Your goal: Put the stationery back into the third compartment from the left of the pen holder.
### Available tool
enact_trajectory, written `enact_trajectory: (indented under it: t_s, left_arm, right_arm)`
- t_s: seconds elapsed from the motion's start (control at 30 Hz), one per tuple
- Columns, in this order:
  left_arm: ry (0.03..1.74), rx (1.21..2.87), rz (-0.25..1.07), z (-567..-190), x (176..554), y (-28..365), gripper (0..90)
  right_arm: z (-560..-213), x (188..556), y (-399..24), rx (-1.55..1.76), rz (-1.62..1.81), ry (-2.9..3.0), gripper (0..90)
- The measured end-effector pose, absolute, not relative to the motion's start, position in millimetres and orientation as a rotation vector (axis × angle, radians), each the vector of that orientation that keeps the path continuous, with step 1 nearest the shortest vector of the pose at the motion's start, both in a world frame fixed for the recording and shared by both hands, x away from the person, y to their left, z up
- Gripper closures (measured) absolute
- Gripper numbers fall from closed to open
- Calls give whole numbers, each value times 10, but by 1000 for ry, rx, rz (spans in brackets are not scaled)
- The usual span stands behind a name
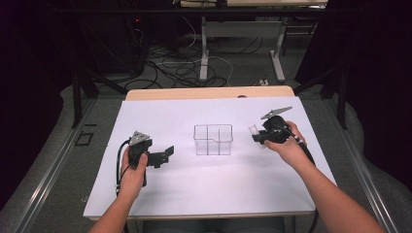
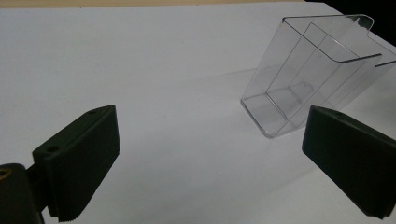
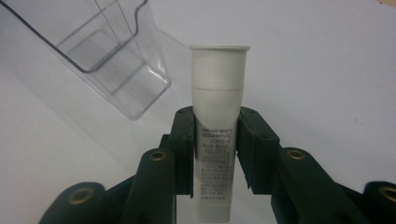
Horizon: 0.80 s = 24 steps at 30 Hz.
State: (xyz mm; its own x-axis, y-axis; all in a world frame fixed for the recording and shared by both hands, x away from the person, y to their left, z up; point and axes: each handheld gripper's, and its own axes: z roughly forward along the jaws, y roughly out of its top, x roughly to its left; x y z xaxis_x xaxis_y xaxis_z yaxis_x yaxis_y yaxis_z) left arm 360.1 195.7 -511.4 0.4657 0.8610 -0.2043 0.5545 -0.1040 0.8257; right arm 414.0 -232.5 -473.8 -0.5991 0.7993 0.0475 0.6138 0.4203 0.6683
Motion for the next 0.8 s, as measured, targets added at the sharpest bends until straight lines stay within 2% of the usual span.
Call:
enact_trajectory:
  t_s: [0.8]
  left_arm:
    - [1210,1771,414,-5106,3605,1961,41]
  right_arm:
    - [-4422,4010,-1903,1036,1253,2280,689]
